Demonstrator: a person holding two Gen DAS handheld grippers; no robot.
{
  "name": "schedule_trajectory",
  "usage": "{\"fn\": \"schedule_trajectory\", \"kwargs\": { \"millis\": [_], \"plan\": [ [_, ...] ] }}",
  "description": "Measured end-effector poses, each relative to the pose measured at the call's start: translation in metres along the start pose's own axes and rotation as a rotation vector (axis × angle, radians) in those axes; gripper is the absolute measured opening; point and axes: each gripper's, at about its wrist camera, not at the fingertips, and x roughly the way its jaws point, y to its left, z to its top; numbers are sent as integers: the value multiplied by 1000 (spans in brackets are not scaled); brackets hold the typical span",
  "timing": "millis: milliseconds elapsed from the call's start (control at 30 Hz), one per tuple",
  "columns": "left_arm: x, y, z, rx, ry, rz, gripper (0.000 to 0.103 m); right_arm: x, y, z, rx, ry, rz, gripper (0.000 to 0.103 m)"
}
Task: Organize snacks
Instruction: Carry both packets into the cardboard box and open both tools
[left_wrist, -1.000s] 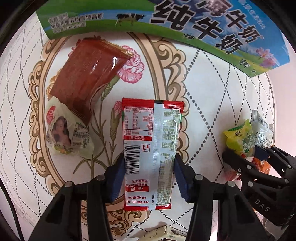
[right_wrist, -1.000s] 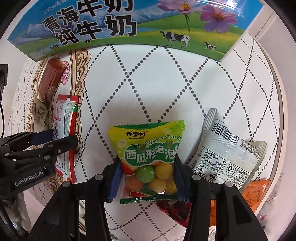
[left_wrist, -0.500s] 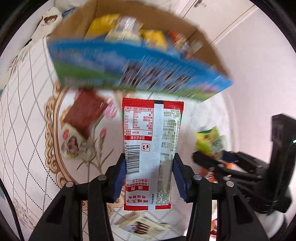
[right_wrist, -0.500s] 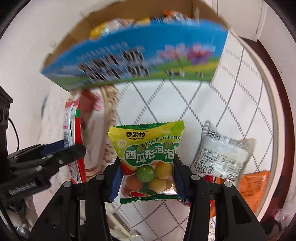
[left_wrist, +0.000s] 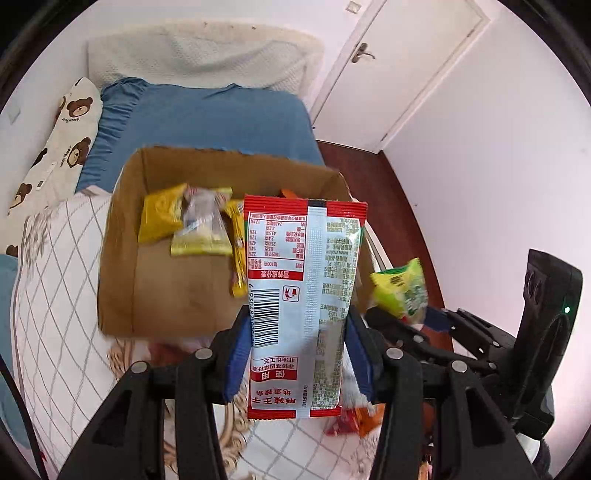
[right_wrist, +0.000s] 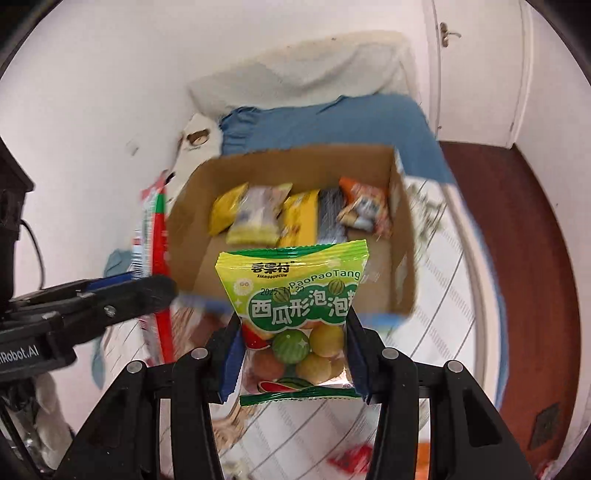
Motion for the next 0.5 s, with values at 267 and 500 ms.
{"fn": "schedule_trajectory", "kwargs": {
  "millis": [267, 500],
  "plan": [
    [69, 28, 72, -36, 102, 155, 45, 73, -39, 60, 78, 88, -90, 51],
    [135, 63, 82, -86, 240, 207, 46, 120, -50, 63, 91, 171, -111, 51]
  ]
}}
